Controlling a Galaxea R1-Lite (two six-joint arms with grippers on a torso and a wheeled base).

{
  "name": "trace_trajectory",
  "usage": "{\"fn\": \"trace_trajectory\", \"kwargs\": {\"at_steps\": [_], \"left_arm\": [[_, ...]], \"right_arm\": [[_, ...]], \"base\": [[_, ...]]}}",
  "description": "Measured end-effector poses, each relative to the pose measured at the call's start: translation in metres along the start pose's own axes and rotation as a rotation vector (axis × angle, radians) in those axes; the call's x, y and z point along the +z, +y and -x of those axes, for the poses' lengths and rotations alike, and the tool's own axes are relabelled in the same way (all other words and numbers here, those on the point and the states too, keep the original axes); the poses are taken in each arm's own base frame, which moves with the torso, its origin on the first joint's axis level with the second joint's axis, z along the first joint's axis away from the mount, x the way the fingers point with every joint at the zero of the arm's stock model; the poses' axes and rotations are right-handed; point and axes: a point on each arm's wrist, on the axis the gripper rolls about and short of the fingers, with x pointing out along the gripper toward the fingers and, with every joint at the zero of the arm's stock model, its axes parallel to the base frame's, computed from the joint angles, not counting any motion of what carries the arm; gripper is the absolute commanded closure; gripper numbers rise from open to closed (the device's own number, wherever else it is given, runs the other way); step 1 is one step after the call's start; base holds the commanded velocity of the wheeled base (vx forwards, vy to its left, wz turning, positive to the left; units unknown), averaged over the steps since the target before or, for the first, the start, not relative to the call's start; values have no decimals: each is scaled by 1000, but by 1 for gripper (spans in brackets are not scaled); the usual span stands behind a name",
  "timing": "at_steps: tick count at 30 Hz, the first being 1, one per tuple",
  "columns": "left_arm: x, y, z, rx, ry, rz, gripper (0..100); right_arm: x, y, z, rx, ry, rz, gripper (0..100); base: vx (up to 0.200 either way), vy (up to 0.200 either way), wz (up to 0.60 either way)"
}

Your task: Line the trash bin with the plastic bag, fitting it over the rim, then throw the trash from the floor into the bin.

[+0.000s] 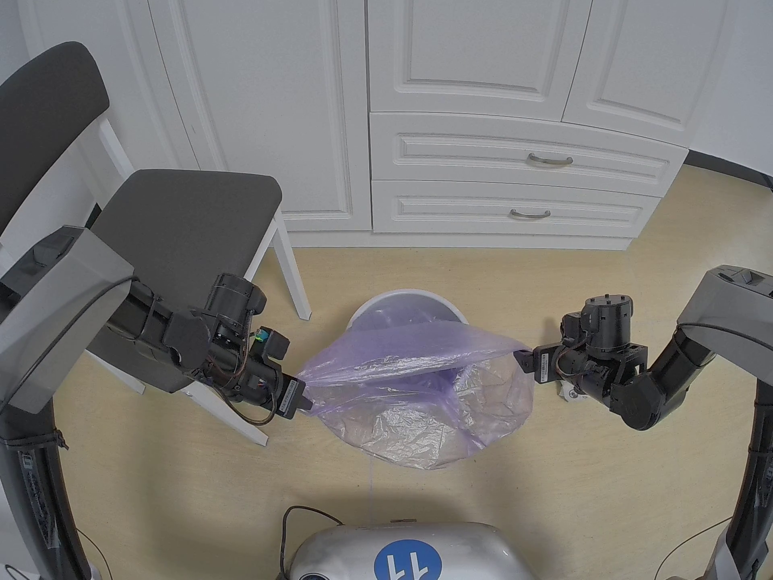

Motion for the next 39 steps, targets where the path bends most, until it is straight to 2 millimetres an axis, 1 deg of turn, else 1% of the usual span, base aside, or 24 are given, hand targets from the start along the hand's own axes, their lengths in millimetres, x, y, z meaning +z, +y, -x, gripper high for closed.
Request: {"fn": "trace_trajectory", "kwargs": {"at_steps": [5,10,14,17,21,25,29,32,36,39], "left_arm": [[-1,6,-18,1,5,4,100],[-1,16,-33,8,6,35,100],[3,22,-41,13,-9,104,100],[10,25,-45,16,-62,163,100],[19,29,-52,17,-156,185,100],[19,30,-57,16,-172,198,100],[15,32,-59,11,-167,209,100],[9,31,-57,8,-154,209,100],[-1,29,-51,-8,-128,149,100],[-8,29,-44,-14,-114,63,100]], "right_arm": [[-4,4,-4,10,2,0,0],[-5,17,-14,37,-38,-52,0],[-7,29,-25,51,-61,-104,0],[-7,36,-32,49,-75,-151,0],[-3,45,-46,34,-112,-207,0],[1,49,-57,13,-150,-255,0],[8,54,-67,10,-237,-329,0],[2,59,-69,15,-231,-333,0],[-7,64,-62,25,-191,-318,0],[-8,68,-51,37,-169,-295,0]], "base": [[0,0,0],[0,0,0],[0,0,0],[0,0,0],[0,0,0],[0,0,0],[0,0,0],[0,0,0],[0,0,0],[0,0,0]]}}
